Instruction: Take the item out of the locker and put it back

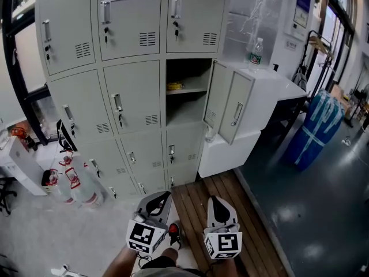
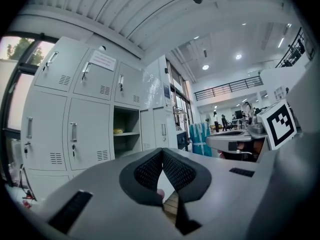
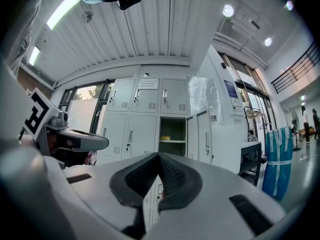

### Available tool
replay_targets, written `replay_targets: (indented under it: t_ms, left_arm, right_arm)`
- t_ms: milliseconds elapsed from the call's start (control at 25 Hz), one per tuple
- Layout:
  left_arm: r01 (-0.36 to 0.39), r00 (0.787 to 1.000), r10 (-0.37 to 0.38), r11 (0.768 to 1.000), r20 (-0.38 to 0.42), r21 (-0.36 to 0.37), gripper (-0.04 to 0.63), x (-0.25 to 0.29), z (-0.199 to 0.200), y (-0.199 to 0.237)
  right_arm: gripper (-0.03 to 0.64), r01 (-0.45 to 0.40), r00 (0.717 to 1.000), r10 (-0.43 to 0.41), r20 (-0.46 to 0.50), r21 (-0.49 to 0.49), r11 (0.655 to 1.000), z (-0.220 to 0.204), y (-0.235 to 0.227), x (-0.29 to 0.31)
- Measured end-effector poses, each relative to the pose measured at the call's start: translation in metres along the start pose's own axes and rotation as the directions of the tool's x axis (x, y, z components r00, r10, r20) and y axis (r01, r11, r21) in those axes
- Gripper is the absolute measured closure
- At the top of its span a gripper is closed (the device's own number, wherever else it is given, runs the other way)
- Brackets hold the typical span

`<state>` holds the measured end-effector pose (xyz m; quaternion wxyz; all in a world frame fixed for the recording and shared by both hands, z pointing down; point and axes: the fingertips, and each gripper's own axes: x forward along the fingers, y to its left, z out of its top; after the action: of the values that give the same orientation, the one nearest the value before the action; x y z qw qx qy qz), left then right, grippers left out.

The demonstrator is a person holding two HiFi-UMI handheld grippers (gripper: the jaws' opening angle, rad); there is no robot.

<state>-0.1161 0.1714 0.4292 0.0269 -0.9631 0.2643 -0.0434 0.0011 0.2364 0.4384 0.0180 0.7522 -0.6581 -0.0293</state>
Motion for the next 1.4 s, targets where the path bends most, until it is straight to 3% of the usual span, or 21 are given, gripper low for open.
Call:
replay_targets:
  t_ms: [760, 1400]
  left_arm:
    - [-0.066, 0.998, 0.065, 0.998, -0.006, -0.023, 0.572, 0.217, 0.016, 0.154]
    - [-0.171, 0.985, 0.171, 0.985, 0.001, -0.012, 0.572, 0.250, 0.019, 0.240]
  right_arm:
    - [0.600, -0.064, 0.998, 0.064, -0.005, 0.004, 0.998, 0.003, -0.078, 0.261]
    - [0.600, -0.149, 0.988, 0.149, 0.036, -0.010, 0.989, 0.017, -0.068, 0.370]
